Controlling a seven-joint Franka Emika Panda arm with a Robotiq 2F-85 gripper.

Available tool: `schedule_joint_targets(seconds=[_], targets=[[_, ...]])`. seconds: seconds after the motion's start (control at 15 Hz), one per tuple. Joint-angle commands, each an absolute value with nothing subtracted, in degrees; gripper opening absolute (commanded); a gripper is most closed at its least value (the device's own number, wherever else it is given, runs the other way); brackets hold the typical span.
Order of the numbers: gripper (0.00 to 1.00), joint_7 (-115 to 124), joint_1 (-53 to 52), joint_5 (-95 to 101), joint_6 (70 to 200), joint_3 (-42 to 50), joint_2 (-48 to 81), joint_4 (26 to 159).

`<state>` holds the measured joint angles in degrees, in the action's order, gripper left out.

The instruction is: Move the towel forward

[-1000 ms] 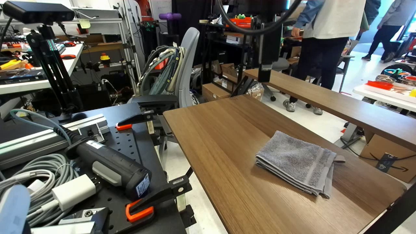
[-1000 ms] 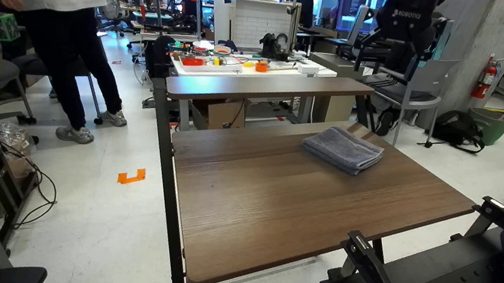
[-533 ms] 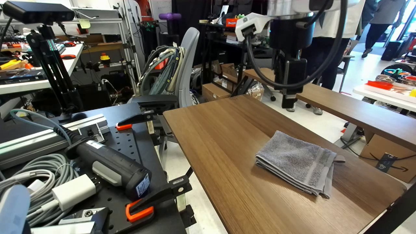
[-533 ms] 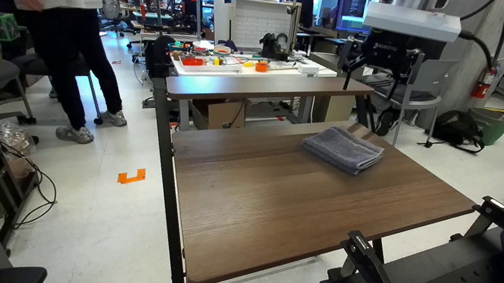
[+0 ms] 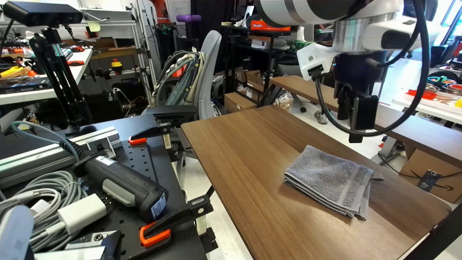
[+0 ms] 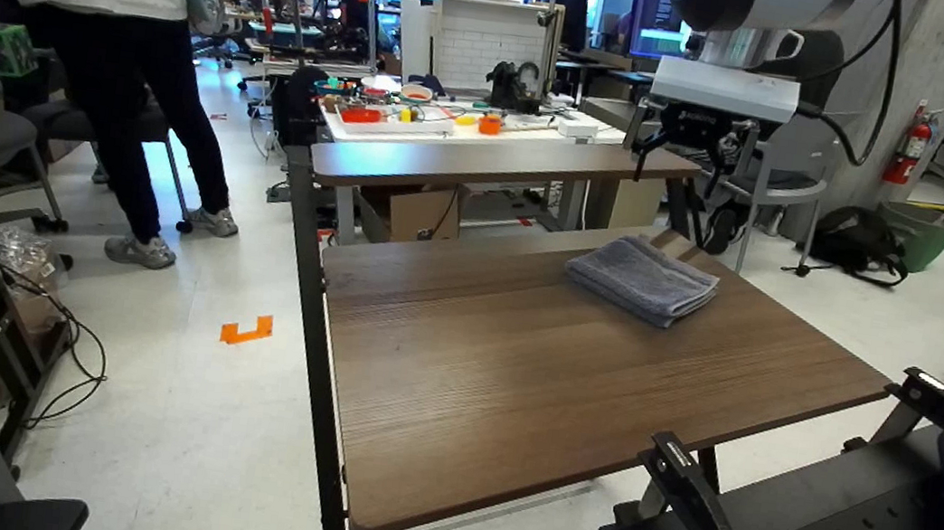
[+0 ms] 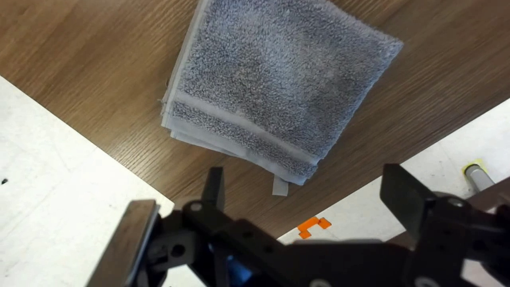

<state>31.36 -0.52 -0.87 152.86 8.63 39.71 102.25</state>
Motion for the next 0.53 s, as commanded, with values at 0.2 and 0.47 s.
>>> schedule_joint_targets(seconds=[0.2,0.47], targets=[[1.0,31.44,-2.18,-2.04,151.74,11.47,52.05,91.42],[1.0,30.94,-2.56,-1.95,151.1,11.87,56.6,88.59]])
